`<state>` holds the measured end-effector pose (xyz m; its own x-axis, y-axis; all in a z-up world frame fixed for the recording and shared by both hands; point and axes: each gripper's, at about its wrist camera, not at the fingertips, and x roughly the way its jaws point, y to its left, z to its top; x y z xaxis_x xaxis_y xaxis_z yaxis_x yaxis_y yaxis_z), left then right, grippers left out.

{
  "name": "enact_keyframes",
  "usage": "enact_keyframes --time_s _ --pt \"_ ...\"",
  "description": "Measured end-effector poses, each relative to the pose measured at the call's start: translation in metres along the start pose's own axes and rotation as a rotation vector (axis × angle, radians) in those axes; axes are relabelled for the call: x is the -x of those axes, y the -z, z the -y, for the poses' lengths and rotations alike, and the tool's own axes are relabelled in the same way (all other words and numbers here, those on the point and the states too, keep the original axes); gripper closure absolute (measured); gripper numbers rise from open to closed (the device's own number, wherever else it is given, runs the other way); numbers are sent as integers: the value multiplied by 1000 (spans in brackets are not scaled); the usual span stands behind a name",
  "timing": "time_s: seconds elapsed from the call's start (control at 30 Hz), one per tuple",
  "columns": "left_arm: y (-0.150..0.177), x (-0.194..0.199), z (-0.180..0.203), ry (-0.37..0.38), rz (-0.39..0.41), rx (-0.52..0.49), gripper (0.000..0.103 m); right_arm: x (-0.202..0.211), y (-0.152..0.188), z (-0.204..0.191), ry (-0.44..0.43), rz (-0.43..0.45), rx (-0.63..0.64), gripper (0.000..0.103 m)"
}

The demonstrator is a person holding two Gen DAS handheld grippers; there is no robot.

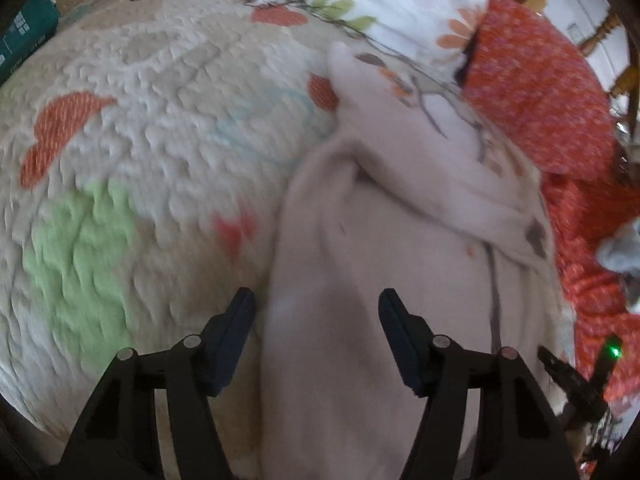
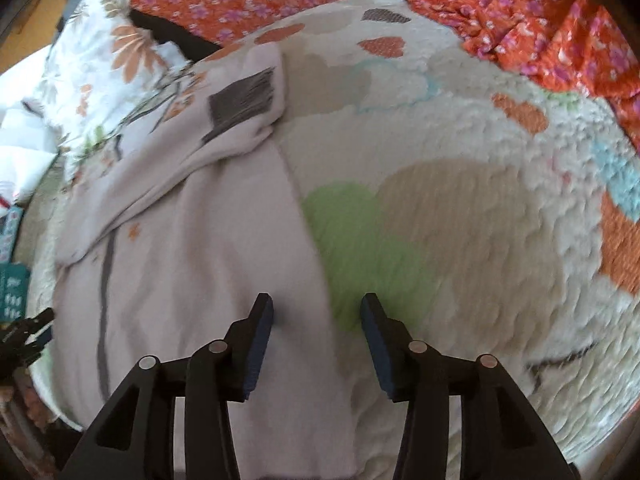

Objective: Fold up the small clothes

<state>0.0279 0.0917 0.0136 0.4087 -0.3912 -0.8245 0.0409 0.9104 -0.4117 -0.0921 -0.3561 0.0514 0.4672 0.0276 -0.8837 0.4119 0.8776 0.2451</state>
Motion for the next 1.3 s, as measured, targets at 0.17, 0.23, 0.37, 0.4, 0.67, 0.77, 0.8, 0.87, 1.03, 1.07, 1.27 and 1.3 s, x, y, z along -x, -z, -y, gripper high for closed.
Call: enact_keyframes --time_s 0.17,0.23,0.37,0.4,0.67,0.77,0.8,0.87,1.03,1.07,1.27,1.3 --pt "38 10 3 27 30 -45 40 7 23 -3 -115 -19 -1 46" --pt "52 15 6 28 41 -60 40 10 32 -1 -147 -20 -13 46" --pt "81 23 10 67 38 -46 40 15 48 14 -271 -50 -83 45" --pt "86 25 10 82 34 -42 40 16 51 19 -319 -65 -108 46" --pt "113 27 9 179 -27 3 42 13 95 29 -545 -152 -211 46" --pt "121 26 5 190 -46 14 42 15 102 19 -542 -155 -175 46" --pt "126 27 3 190 -52 15 42 16 105 16 -534 -154 -162 46" --pt "133 25 3 178 -70 15 42 18 107 12 -516 -146 -144 48" --pt "145 25 8 130 -84 -17 48 24 111 9 -436 -111 -93 56" --pt "145 25 10 103 -88 -31 65 24 112 8 -423 -109 -87 58" --pt "135 30 7 50 -126 -16 95 25 111 -5 -262 -86 -26 89" --pt "131 35 3 46 -117 -3 96 25 108 -5 -255 -89 -16 91"
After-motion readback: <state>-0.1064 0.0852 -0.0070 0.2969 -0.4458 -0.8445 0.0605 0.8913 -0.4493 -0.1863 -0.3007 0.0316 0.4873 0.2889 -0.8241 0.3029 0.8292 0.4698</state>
